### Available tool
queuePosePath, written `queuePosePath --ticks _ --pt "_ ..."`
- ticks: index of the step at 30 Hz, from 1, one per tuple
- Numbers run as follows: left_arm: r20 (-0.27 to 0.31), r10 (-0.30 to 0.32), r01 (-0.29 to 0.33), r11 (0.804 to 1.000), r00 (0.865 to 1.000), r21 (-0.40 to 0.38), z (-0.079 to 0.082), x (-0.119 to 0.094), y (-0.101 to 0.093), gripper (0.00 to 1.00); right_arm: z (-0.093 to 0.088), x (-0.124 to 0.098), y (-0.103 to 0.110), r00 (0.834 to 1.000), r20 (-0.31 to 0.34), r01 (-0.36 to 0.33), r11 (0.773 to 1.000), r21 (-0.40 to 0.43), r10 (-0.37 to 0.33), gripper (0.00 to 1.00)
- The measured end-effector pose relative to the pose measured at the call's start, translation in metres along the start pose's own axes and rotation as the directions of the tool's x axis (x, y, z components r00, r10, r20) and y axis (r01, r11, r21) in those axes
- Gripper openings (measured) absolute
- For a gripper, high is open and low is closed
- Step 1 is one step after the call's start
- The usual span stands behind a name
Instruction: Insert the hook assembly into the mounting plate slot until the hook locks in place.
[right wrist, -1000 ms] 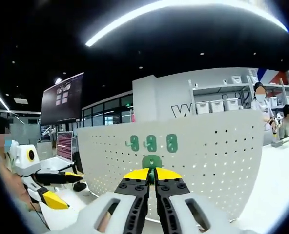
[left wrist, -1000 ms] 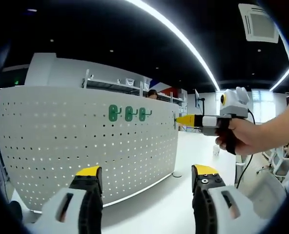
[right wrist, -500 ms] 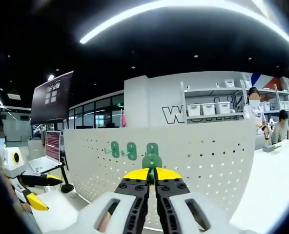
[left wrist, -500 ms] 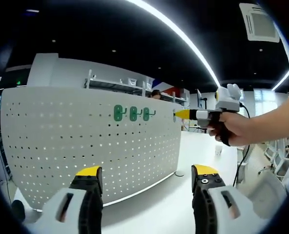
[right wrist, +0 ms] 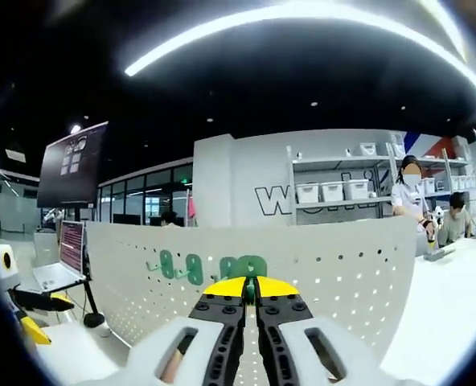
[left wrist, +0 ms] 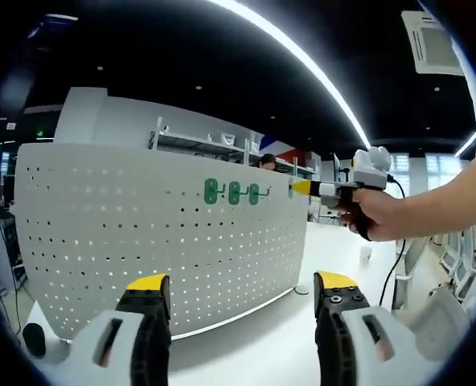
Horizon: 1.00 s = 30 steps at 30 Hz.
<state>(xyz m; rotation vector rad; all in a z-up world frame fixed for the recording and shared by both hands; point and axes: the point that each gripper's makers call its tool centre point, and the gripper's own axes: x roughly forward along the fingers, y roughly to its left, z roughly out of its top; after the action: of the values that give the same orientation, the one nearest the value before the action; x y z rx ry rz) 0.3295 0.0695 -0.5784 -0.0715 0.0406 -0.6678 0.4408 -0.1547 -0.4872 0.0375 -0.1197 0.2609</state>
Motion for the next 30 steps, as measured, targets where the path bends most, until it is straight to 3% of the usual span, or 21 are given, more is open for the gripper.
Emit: queuePosePath --ticks 12,30 --pt "-0.002 0.028 -0.029 1.000 1.000 -0.007 -0.001 -0.009 0.007 0.74 0.006 0.018 -0.010 0.999 0.035 0.025 0.999 -0.026 -0.025 0.02" --pt "-0.023 0.072 -0.072 0.997 0.997 0.001 -0.003 -0.020 0.018 0.71 -0.005 0.041 -0.016 0.999 0.027 0.039 0.999 -0.030 -0.038 0.02"
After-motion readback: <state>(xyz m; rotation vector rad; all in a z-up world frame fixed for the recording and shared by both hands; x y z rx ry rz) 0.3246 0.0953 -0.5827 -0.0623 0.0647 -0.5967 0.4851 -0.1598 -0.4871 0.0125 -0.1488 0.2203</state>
